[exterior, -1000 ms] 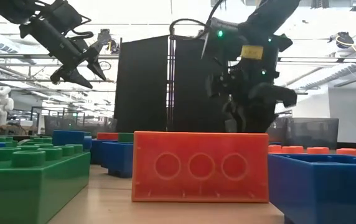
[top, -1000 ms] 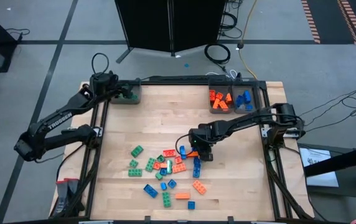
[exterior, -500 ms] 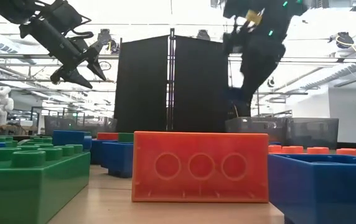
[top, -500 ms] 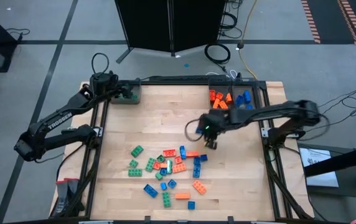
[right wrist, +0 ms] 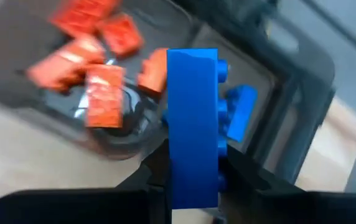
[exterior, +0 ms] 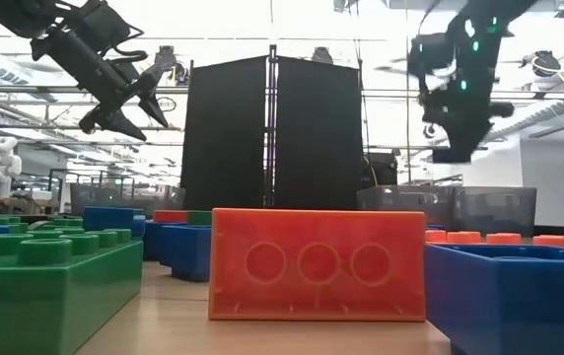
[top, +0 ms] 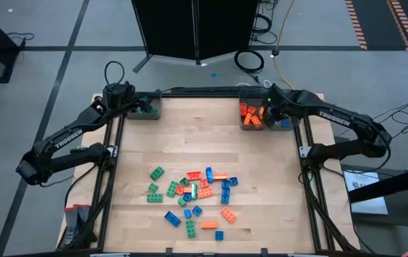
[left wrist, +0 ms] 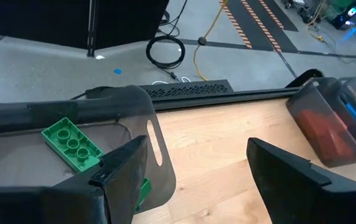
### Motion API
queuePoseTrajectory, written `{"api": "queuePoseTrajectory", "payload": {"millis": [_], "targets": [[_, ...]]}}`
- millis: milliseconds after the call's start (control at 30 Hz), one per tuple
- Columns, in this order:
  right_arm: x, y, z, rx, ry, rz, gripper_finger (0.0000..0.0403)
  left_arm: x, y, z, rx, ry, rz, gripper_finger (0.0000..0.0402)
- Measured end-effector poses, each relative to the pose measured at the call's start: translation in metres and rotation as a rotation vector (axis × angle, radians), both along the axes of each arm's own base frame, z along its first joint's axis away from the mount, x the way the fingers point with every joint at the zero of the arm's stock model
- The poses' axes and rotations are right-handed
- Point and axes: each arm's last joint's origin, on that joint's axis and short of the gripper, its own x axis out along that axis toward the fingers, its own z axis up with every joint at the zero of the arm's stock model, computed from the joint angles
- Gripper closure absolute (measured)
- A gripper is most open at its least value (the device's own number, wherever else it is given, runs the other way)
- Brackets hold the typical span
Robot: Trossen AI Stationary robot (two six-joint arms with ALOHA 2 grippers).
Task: Sort blocks
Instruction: Put the blue game piece into the right black bin
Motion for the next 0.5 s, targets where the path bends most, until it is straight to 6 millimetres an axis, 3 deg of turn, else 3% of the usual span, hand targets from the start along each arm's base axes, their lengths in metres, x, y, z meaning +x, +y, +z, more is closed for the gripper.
{"api": "queuePoseTrajectory", "payload": {"millis": [167, 300, 500], "targets": [[-0.01, -0.017, -0.031, 0.027, -0.018, -0.175, 0.0327, 0.0, 0.0, 0.0, -0.018, -0.022, 0.013, 0.0125], [-0.01, -0.025, -0.04, 0.032, -0.008, -0.184, 0.0315, 0.0, 0.0, 0.0, -0.018, -0.022, 0.012, 0.0125], [-0.007, -0.03, -0.037, 0.023, -0.045, -0.155, 0.0157, 0.0, 0.0, 0.0, -0.019, -0.024, 0.008, 0.0125]]}}
